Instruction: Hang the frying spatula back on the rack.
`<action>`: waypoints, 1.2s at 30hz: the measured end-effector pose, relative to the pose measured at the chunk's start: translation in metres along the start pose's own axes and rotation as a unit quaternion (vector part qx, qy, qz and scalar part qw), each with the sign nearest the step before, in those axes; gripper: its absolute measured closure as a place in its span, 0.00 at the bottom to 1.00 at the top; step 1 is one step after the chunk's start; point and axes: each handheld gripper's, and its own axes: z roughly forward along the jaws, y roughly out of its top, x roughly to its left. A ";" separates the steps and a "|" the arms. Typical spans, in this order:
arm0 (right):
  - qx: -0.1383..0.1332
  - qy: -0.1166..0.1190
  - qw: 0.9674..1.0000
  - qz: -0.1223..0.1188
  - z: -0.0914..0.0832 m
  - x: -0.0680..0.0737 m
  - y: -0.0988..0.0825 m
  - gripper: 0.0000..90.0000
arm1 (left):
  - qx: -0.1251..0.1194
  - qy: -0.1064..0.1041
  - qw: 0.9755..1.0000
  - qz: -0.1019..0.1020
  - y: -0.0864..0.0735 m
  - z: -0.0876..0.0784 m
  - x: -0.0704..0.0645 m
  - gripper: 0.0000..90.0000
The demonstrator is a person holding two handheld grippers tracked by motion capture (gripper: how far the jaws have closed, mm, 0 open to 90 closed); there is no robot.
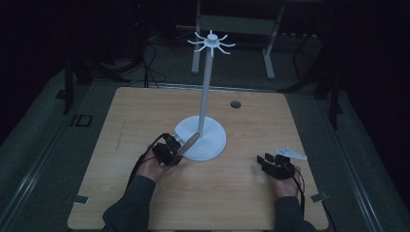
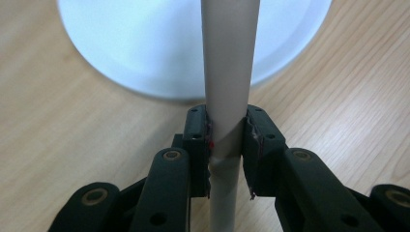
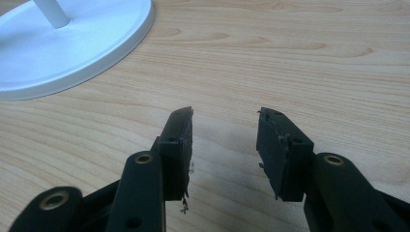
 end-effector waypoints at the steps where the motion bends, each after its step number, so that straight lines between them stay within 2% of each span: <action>1: 0.000 0.000 1.000 -0.001 0.000 0.000 0.000 0.62 | -0.007 0.004 1.000 0.002 0.001 -0.002 -0.002 0.82; 9: -0.002 0.002 1.000 -0.002 0.000 0.001 0.000 0.61 | -0.053 0.011 0.998 0.008 0.011 -0.020 -0.016 0.82; 15: -0.001 0.004 1.000 -0.005 0.001 0.003 0.000 0.61 | -0.078 0.013 0.997 0.015 0.018 -0.029 -0.025 0.82; 16: -0.002 0.007 1.000 -0.009 0.001 0.006 0.001 0.61 | -0.090 0.011 0.996 0.017 0.022 -0.032 -0.030 0.82; 19: -0.003 0.013 1.000 -0.010 0.002 0.008 0.002 0.61 | -0.096 0.012 0.995 0.021 0.025 -0.034 -0.035 0.82; 22: -0.006 0.023 1.000 -0.008 0.002 0.012 0.003 0.61 | -0.115 0.010 0.993 0.025 0.032 -0.040 -0.044 0.82; 23: -0.006 0.025 1.000 -0.007 0.002 0.013 0.003 0.61 | -0.115 0.010 0.993 0.025 0.032 -0.040 -0.044 0.82; 25: -0.006 0.027 1.000 -0.014 0.003 0.016 0.004 0.61 | -0.132 0.009 0.991 0.027 0.037 -0.046 -0.049 0.82; 26: -0.005 0.029 0.999 -0.016 0.003 0.017 0.004 0.61 | -0.132 0.009 0.991 0.027 0.037 -0.046 -0.049 0.82; 27: -0.004 0.030 0.999 -0.015 0.003 0.019 0.004 0.61 | -0.143 0.008 0.989 0.027 0.040 -0.049 -0.051 0.82; 30: -0.004 0.035 0.999 -0.017 0.004 0.021 0.004 0.61 | -0.156 0.012 0.987 0.025 0.042 -0.053 -0.054 0.82; 33: -0.009 0.055 0.998 -0.026 0.005 0.033 0.006 0.61 | -0.173 0.011 0.985 0.017 0.045 -0.056 -0.057 0.82; 36: -0.015 0.074 0.996 -0.037 0.005 0.046 0.011 0.60 | -0.180 0.010 0.983 0.018 0.047 -0.058 -0.060 0.82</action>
